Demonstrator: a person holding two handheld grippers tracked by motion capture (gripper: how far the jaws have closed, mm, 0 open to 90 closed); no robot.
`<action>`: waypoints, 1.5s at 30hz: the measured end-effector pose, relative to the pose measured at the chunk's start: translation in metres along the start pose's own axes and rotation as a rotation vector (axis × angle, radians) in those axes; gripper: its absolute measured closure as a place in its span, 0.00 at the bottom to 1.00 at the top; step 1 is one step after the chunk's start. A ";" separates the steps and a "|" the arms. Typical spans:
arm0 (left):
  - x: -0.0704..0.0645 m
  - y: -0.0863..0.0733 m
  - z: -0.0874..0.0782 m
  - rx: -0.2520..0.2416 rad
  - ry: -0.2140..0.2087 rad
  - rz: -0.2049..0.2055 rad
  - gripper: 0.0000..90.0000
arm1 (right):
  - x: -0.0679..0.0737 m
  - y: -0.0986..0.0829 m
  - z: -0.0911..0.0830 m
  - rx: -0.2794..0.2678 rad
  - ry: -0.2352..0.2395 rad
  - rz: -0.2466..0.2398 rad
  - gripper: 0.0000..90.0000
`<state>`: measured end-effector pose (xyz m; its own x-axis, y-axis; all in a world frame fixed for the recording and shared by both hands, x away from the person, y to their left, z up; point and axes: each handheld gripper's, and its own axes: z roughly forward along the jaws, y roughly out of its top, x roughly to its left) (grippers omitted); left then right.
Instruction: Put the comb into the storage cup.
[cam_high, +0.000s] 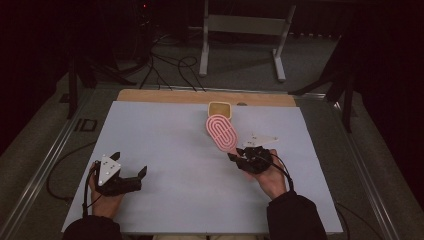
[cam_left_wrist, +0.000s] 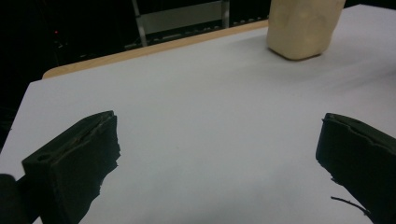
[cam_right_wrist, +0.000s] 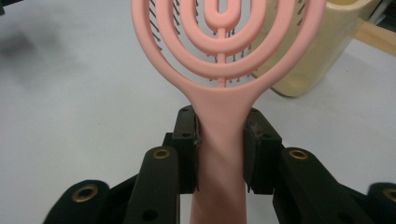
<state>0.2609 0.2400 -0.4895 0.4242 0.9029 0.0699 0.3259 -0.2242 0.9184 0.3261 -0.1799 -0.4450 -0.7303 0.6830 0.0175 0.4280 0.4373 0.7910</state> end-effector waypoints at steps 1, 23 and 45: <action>0.000 0.001 0.000 -0.001 -0.004 -0.004 0.00 | 0.000 -0.001 0.000 0.001 0.001 0.000 0.78; -0.010 0.032 0.009 -0.003 -0.133 -0.022 0.00 | 0.002 -0.003 0.002 -0.005 0.005 0.000 0.78; -0.032 0.053 0.033 0.015 -0.224 -0.001 0.00 | 0.007 -0.001 0.003 -0.004 0.004 -0.008 0.78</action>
<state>0.2927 0.1873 -0.4561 0.6007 0.7992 -0.0207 0.3384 -0.2307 0.9123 0.3219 -0.1744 -0.4475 -0.7358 0.6771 0.0138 0.4198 0.4400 0.7938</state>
